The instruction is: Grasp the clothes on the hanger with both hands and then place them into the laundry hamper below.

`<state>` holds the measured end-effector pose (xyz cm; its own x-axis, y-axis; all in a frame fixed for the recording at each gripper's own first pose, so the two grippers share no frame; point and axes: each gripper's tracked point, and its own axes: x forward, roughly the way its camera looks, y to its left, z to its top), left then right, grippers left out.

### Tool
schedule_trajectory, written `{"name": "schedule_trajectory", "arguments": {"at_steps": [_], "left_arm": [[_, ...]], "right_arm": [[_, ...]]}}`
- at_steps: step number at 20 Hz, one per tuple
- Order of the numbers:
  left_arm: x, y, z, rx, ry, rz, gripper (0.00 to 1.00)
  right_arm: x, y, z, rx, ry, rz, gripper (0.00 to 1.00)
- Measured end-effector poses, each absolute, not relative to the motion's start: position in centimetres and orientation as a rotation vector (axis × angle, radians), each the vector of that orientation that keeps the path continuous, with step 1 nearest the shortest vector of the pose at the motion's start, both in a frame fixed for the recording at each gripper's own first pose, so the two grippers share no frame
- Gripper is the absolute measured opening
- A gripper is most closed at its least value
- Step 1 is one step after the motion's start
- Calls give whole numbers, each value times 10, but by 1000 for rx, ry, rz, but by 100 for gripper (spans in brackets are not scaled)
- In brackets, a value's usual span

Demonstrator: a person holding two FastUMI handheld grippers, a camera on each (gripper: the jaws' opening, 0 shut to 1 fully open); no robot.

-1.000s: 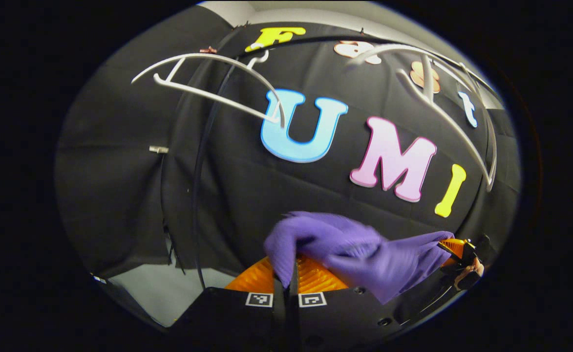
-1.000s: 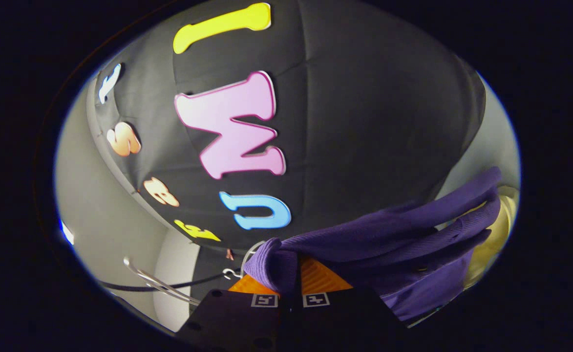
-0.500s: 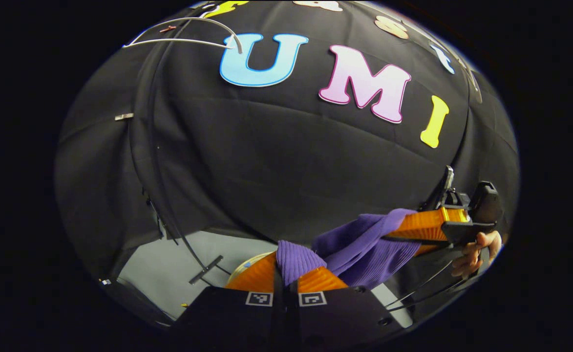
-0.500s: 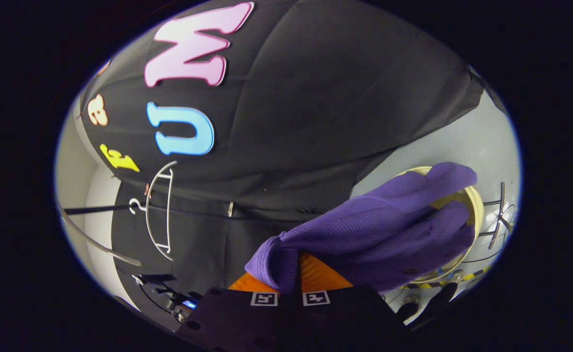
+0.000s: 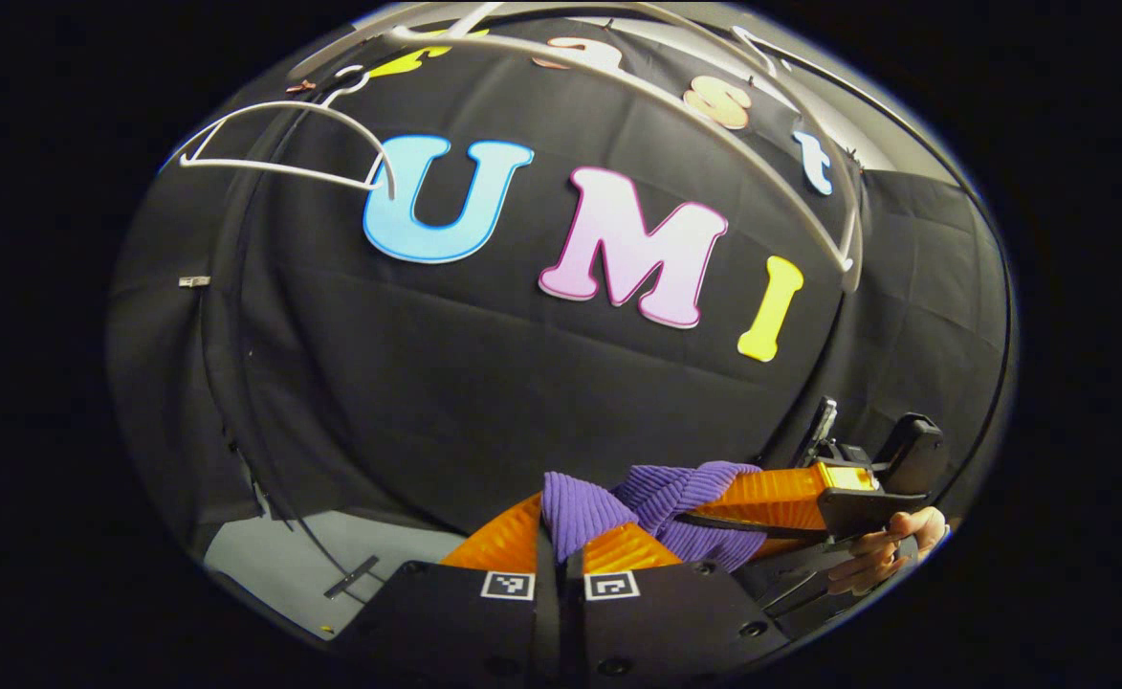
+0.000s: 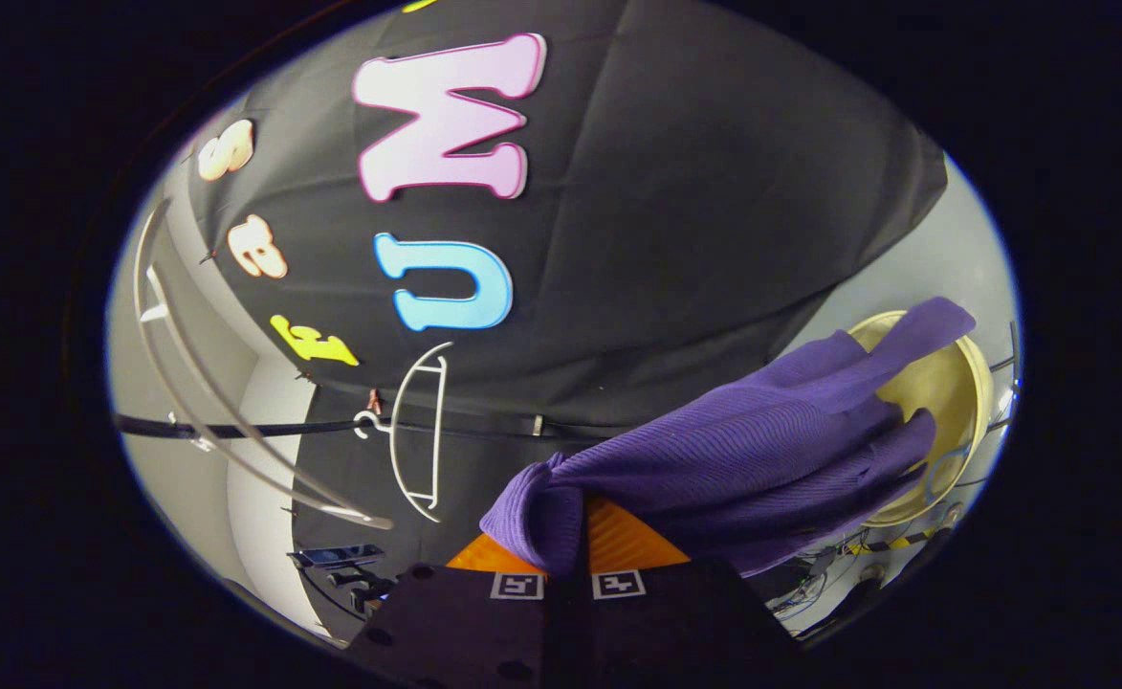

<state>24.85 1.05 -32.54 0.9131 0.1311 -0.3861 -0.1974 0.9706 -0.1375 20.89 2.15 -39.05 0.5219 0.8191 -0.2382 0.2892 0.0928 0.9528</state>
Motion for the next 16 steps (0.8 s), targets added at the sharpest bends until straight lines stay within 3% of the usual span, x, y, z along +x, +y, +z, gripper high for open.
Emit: {"name": "schedule_trajectory", "arguments": {"at_steps": [2, 3, 7, 16], "left_arm": [[251, 12, -292, -130, 327, 167, 5], [249, 17, -281, -123, 310, 172, 5], [244, 25, -271, -146, 291, 214, 5], [246, 24, -331, -200, 414, 213, 5]], "right_arm": [[218, 35, -355, 1508, 977, 575, 9], [222, 41, -346, 1522, 965, 601, 4], [224, 58, -342, 1521, 978, 658, 4], [214, 49, -410, 1404, 1085, 547, 4]]}}
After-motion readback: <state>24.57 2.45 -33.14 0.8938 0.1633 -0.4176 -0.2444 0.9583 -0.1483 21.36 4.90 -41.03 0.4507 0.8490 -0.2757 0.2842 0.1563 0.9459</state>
